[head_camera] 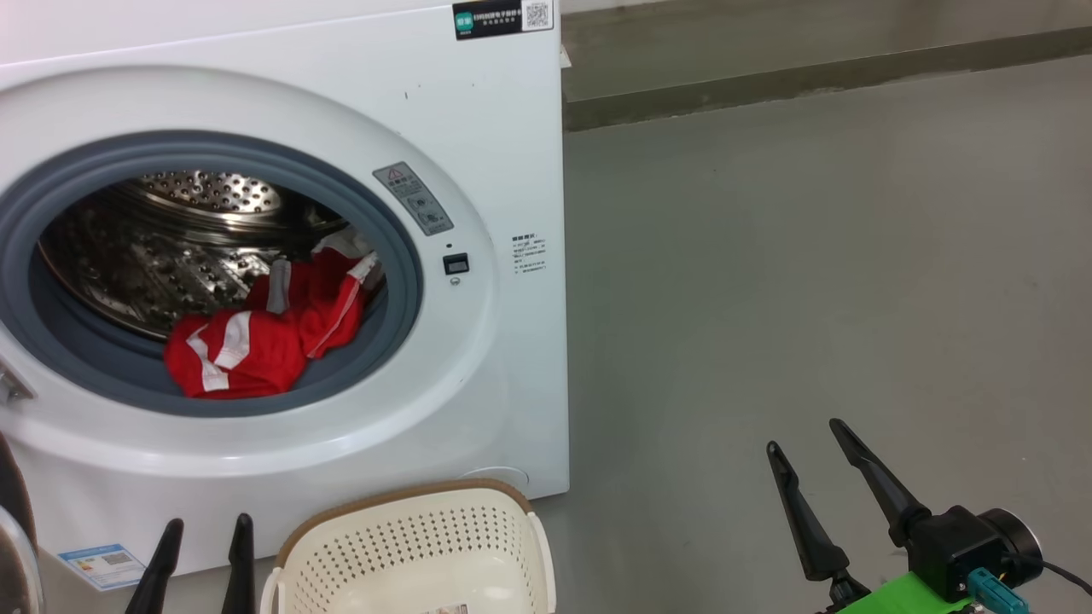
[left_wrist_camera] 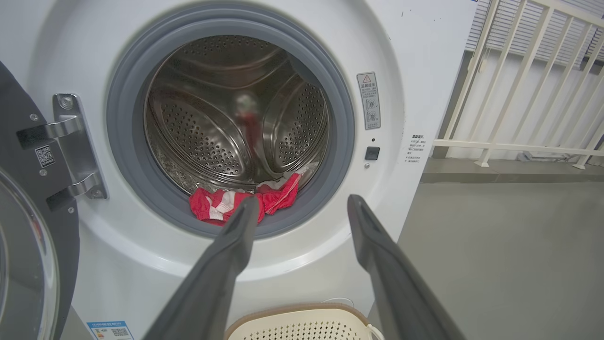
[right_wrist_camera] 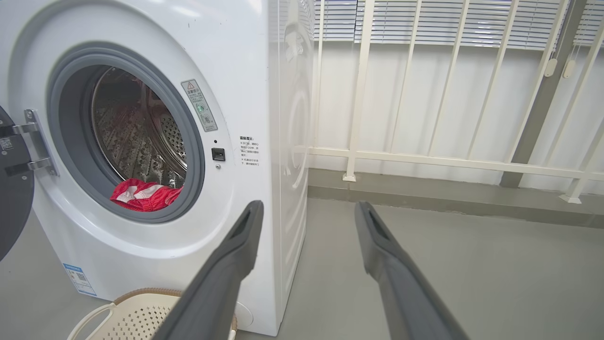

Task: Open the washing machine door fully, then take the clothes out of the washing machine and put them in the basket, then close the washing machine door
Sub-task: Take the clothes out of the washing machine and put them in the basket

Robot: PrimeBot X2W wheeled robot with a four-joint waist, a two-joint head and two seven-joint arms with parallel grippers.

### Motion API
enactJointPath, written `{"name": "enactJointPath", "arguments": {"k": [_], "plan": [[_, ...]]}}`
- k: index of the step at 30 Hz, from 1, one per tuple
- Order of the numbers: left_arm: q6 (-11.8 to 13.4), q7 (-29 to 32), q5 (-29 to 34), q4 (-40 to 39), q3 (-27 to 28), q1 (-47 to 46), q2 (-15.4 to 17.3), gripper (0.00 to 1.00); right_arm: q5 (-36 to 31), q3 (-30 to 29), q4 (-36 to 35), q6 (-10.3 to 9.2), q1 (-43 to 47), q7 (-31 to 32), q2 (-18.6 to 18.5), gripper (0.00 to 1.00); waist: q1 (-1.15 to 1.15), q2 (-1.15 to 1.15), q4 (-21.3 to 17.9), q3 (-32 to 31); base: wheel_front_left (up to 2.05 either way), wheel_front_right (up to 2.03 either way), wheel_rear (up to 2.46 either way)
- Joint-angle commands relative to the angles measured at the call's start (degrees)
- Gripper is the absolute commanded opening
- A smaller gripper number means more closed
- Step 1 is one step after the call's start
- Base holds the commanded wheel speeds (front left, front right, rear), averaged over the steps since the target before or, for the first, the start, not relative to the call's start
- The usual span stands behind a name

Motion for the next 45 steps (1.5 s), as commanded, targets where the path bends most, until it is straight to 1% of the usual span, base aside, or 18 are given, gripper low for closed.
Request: {"name": "enactJointPath", "arguments": {"k": [1,9,15,21,28,35,40,45], "plan": [[-0.27,-0.7,0.07,-1.07,2.27,-3.19,0.48,1.0,0.57,1.29,-1.42,0.35,-2.79,-0.37,-0.92,1.0,0.0,0.0,0.04,0.08,0.0,0.0,0.0],[-0.61,-0.7,0.94,0.22,2.6,-4.6,-0.18,1.0,0.44,1.59,-1.69,0.35,-3.0,-0.37,-0.99,1.0,0.0,0.0,0.68,0.97,0.0,0.0,0.0],[-0.94,-0.7,0.93,2.5,1.91,-7.62,-0.25,1.0,0.23,1.68,-1.92,0.35,-3.4,-0.37,-0.84,1.0,0.0,0.0,1.61,2.27,0.0,0.0,0.0],[-0.08,-0.65,2.26,4.81,0.63,-12.31,-0.03,1.0,-0.11,2.1,-2.23,0.35,-4.04,-0.37,-0.47,1.0,0.0,0.0,2.68,4.19,0.0,0.0,0.0],[3.3,-0.09,4.07,6.34,0.5,-18.88,0.16,1.0,-0.51,2.85,-3.18,0.35,-6.29,-0.37,-0.51,1.0,0.0,0.0,3.41,8.77,0.0,0.0,0.0],[5.12,1.36,4.68,8.55,0.01,-25.81,0.41,1.0,-0.63,3.35,-3.74,0.35,-8.98,-0.37,-0.47,1.0,0.0,0.0,3.84,13.93,0.0,0.0,0.0],[5.52,1.93,4.9,10.86,-0.62,-30.63,0.54,1.0,-0.67,3.68,-4.0,0.35,-10.51,-0.37,-0.54,1.0,0.0,0.0,3.87,16.89,0.0,0.0,0.0],[4.85,1.99,4.04,13.9,-1.25,-37.08,0.37,1.0,-0.6,4.21,-4.17,0.35,-12.48,-0.37,-0.91,1.0,0.0,0.0,3.93,20.57,0.0,0.0,0.0]]}}
